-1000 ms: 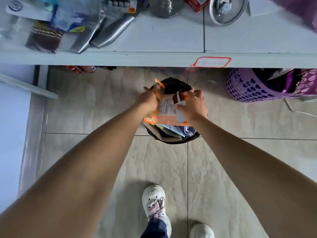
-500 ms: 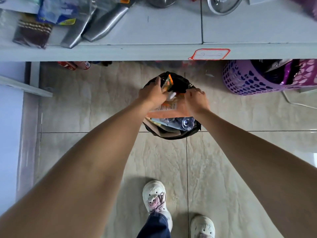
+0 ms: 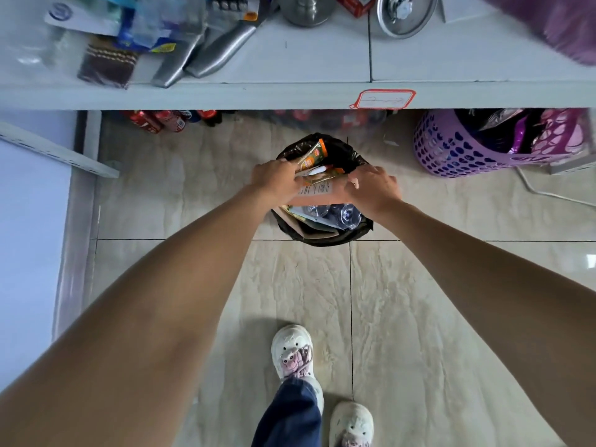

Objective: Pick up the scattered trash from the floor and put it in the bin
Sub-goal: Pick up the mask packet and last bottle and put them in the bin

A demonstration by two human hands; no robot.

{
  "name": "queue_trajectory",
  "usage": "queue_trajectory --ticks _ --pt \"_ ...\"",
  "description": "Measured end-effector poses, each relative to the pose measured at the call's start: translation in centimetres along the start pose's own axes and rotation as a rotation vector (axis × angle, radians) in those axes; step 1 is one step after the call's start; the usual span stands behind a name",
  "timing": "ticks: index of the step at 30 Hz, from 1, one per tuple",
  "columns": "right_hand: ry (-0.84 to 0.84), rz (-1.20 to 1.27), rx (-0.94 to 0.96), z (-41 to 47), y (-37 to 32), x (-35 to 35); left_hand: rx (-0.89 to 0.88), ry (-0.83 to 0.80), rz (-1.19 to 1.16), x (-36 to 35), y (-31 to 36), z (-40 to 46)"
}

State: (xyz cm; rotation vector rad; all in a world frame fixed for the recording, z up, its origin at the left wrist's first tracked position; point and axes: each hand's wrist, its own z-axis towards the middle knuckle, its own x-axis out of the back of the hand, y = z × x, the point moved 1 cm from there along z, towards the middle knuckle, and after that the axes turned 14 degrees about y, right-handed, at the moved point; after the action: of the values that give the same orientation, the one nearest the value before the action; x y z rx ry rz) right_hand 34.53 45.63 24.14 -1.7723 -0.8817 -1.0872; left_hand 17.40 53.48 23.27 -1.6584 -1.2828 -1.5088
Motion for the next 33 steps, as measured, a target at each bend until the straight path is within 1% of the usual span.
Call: queue_trajectory --ticks 4,8,11,13,17,21,27,31,33 --pt "-0.024 -0.099 0.137 -3.1 -2.0 1.1 0.056 0.007 0.034 1.8 -1.5 -5.2" --pt "-0.056 -0.152 0.182 -7.3 -4.7 1.6 0.164 -0.028 0.006 3.1 -3.5 -11.4" --pt "-0.1 -0.186 0.227 -10.7 -7.0 0.7 0.258 0.0 -0.033 3.2 -5.8 -16.2" --pt "-0.106 -0.168 0.25 -13.1 -8.7 -0.5 0.332 0.022 -0.05 3.0 -7.9 -19.5" --pt "-0.138 -0.109 0.315 -17.6 -12.8 -4.6 0.494 0.047 -0.096 1.1 -13.0 -25.7" --pt "-0.208 -0.139 0.387 -21.2 -16.8 -10.2 0.663 0.082 -0.145 -2.2 -18.4 -31.7" --pt "-0.288 -0.182 0.379 -24.7 -22.0 -17.8 0.789 0.001 -0.15 -8.5 -25.8 -40.2" --pt "-0.319 -0.242 0.453 -24.9 -25.4 -22.8 0.959 -0.084 -0.184 -13.2 -30.4 -44.6" --pt "-0.297 -0.27 0.481 -23.9 -26.8 -24.6 1.007 -0.109 -0.225 -15.1 -31.8 -45.5"
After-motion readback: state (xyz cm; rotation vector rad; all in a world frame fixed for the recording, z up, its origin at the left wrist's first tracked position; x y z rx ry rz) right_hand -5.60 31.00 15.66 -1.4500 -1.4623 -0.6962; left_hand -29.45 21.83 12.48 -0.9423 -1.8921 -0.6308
